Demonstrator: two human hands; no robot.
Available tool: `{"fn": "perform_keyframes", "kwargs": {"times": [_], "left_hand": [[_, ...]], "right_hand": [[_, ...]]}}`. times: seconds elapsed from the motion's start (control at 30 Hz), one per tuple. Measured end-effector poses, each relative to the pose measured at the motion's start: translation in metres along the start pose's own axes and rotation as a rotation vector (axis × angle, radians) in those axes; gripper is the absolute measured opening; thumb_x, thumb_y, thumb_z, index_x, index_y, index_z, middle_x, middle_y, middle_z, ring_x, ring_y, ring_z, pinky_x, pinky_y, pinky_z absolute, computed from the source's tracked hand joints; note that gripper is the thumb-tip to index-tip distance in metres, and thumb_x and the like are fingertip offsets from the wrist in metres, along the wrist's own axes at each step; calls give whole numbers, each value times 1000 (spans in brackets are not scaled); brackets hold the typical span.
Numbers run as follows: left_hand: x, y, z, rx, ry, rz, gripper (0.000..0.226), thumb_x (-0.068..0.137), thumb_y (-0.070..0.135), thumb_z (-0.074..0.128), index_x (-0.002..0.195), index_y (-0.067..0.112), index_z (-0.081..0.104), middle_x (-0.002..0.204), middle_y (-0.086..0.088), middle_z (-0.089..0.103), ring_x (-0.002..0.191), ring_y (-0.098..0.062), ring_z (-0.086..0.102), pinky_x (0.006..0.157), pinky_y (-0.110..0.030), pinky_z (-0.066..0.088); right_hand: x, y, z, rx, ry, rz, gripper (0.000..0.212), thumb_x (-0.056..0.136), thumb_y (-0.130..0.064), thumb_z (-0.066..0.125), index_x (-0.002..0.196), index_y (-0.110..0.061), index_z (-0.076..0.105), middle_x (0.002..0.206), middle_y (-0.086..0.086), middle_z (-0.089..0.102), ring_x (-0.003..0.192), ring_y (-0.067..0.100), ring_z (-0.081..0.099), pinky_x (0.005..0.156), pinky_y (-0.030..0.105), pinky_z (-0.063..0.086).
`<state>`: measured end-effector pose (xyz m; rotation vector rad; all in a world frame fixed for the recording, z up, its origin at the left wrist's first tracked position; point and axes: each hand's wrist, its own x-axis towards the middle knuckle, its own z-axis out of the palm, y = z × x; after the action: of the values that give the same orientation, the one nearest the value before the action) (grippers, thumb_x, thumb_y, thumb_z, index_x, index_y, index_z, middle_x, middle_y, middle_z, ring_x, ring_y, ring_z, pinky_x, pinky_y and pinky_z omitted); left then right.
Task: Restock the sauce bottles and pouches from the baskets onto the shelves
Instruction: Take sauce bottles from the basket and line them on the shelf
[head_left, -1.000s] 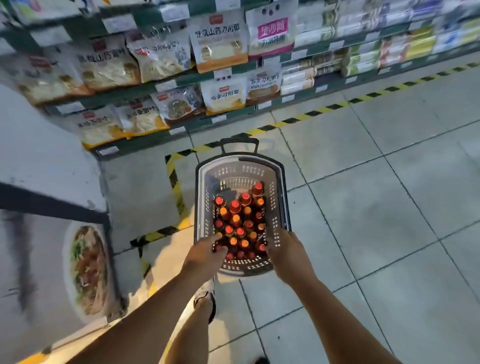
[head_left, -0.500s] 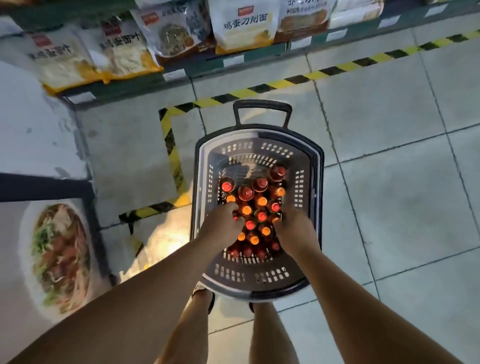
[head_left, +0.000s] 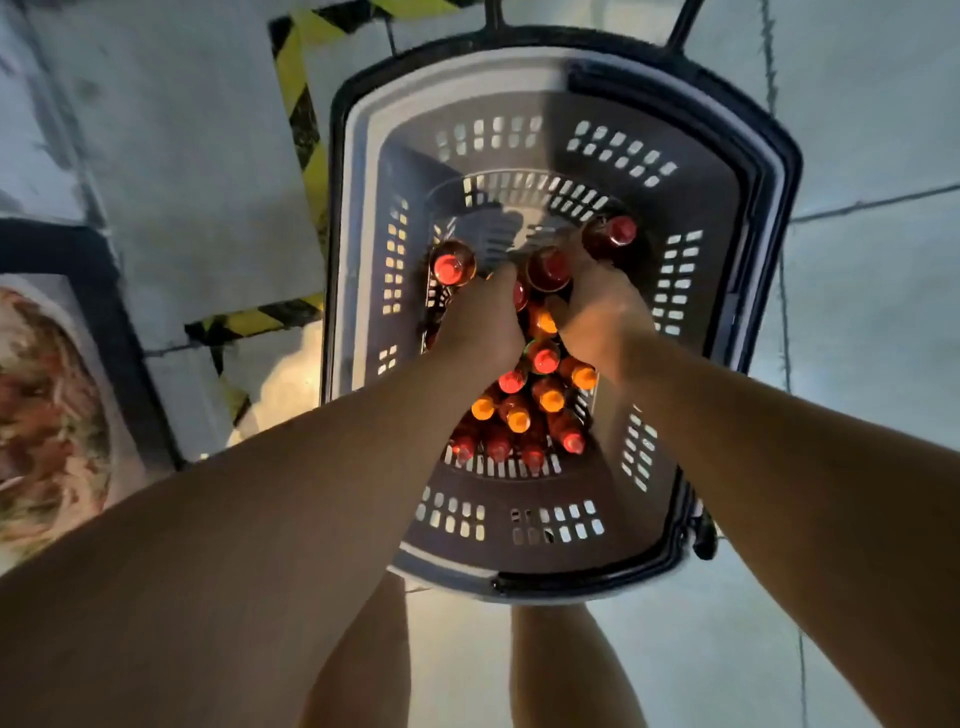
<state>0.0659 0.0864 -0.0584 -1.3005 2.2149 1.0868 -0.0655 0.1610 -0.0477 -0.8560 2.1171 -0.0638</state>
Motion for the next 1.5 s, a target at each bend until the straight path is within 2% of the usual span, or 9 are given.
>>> {"fn": "perform_keyframes", "kwargs": {"times": [0.2, 0.4, 0.57, 0.67, 0.73, 0.83, 1.1, 1.37, 1.5], "left_hand": [[23, -2, 4, 50, 10, 151, 27, 96, 8, 53, 122, 10, 58, 107, -17, 68, 99, -36, 65, 71, -31, 33], [25, -11, -1, 40, 28, 151, 20, 95, 7, 60, 114, 13, 60, 100, -7, 67, 95, -29, 64, 67, -32, 41], [-14, -9, -25, -166, 145, 91, 18, 94, 21, 71, 109, 19, 62, 101, -3, 67, 92, -22, 63, 72, -34, 51], [-57, -8, -45, -301, 236, 22, 17, 94, 28, 72, 107, 27, 62, 100, 6, 64, 83, -8, 58, 63, -16, 44], [-93, -5, -62, -415, 286, -35, 19, 94, 31, 72, 110, 33, 62, 98, 10, 67, 76, -1, 60, 58, -12, 44], [-150, -5, -83, -679, 307, -111, 27, 92, 29, 75, 113, 39, 63, 103, 7, 73, 84, -12, 73, 69, -37, 63], [-300, -38, -112, -859, 341, -40, 30, 94, 31, 72, 123, 29, 62, 101, 2, 74, 91, -22, 75, 80, -55, 62], [-426, -115, -126, -998, 372, -27, 24, 93, 25, 70, 116, 24, 67, 98, -5, 74, 84, -29, 75, 76, -41, 64], [-500, -167, -142, -1001, 389, 15, 25, 94, 25, 70, 117, 17, 66, 95, -7, 72, 82, -29, 75, 74, -39, 63]], "right_hand": [[36, -9, 7, -253, 23, -93, 27, 100, -6, 53, 126, -16, 58, 108, 7, 71, 96, 26, 71, 83, 39, 59], [44, -3, 6, -181, 91, -102, 24, 99, -25, 61, 119, -13, 68, 116, 10, 70, 106, 29, 67, 87, 36, 51], [-11, 8, -16, 157, 281, -96, 24, 93, -23, 71, 117, -24, 71, 89, -13, 70, 73, -8, 65, 62, 8, 48], [-58, 12, -31, 297, 399, -69, 22, 90, -23, 73, 112, -21, 73, 78, -25, 59, 70, -26, 56, 54, -3, 37], [-95, 11, -44, 378, 442, -53, 24, 89, -28, 75, 112, -24, 73, 82, -24, 65, 77, -20, 60, 58, -3, 40], [-152, 11, -62, 482, 476, -47, 23, 86, -35, 76, 107, -30, 71, 83, -24, 70, 79, -11, 66, 58, 0, 43], [-288, -6, -74, 510, 537, -114, 27, 83, -43, 76, 110, -40, 72, 92, -26, 73, 83, -1, 71, 63, 5, 48], [-414, -55, -11, 562, 660, -89, 30, 82, -54, 72, 111, -45, 70, 90, -19, 76, 76, 7, 75, 63, 21, 59], [-484, -98, 39, 633, 698, -70, 27, 83, -39, 79, 108, -44, 72, 88, -19, 77, 75, 5, 76, 68, 18, 60]]}}
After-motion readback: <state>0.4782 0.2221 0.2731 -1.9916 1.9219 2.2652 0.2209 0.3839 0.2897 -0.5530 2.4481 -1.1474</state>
